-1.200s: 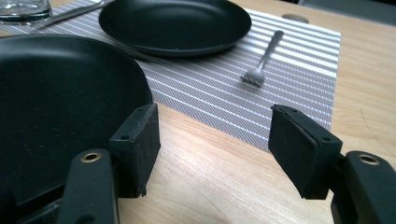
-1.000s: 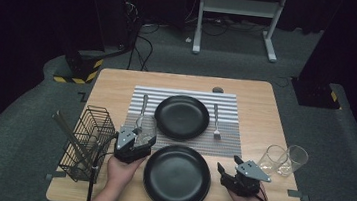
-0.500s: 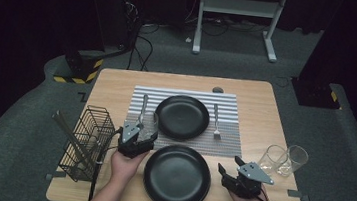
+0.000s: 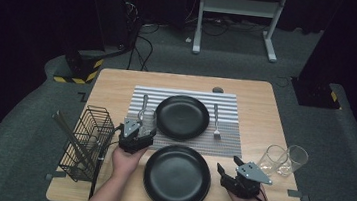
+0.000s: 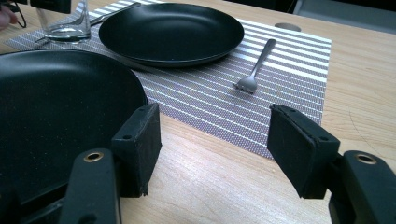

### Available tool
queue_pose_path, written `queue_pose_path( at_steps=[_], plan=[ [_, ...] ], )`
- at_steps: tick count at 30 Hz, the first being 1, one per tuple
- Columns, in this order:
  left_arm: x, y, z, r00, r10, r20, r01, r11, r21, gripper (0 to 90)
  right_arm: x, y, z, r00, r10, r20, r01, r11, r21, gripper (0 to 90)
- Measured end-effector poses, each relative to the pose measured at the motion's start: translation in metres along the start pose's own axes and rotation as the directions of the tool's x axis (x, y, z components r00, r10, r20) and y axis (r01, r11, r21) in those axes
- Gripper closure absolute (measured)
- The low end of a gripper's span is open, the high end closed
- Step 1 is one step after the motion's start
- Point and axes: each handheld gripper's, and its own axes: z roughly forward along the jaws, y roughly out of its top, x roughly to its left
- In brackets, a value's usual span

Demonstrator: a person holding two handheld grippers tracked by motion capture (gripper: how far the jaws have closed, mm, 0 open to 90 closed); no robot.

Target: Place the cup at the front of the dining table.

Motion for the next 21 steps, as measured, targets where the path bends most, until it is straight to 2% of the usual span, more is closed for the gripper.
queue_pose_path(
  at_steps=[15,21],
  plan=[
    [0.0006,-0.0027,0.0076,0.9997,0.004,-0.022,-0.003,0.9999,0.01,31.0,0.0007,0.0002,-0.0012,1.0,0.002,-0.003,-0.002,1.0,0.001,35.5],
    [0.0001,-0.0035,0.0073,0.9995,0.019,-0.024,-0.018,0.9997,0.016,30.9,0.0015,0.0005,-0.0023,1.0,0.002,-0.003,-0.002,1.0,-0.002,35.7]
  ],
)
